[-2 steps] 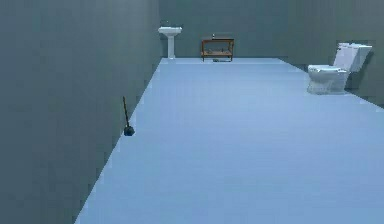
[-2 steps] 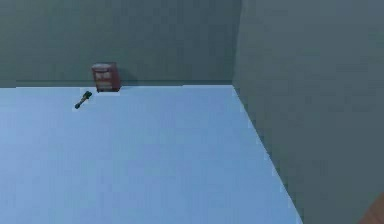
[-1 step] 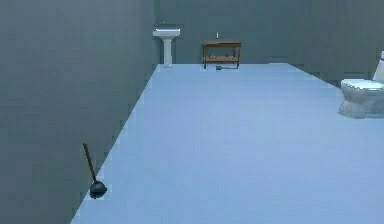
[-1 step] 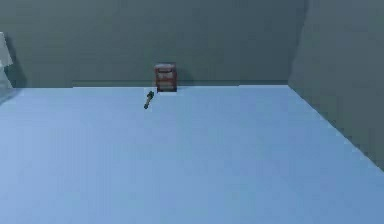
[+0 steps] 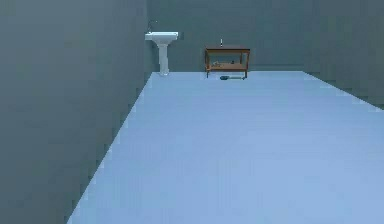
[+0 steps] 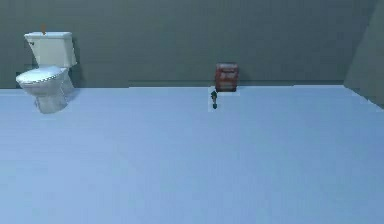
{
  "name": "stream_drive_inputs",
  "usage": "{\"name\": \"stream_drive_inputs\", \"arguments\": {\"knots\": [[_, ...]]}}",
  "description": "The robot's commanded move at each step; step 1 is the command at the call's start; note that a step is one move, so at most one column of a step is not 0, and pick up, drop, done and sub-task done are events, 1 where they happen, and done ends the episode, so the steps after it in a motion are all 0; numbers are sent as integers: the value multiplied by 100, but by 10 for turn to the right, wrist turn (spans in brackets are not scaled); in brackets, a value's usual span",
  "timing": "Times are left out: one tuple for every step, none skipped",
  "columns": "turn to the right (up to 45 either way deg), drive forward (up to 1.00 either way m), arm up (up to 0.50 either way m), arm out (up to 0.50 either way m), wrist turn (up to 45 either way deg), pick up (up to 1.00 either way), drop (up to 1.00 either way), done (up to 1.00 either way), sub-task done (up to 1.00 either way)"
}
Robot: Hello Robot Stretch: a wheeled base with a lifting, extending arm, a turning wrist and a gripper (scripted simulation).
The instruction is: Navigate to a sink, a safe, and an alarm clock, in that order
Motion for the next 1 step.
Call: {"name": "stream_drive_inputs", "arguments": {"knots": [[0, 100, 0, 0, 0, 0, 0, 0, 0]]}}
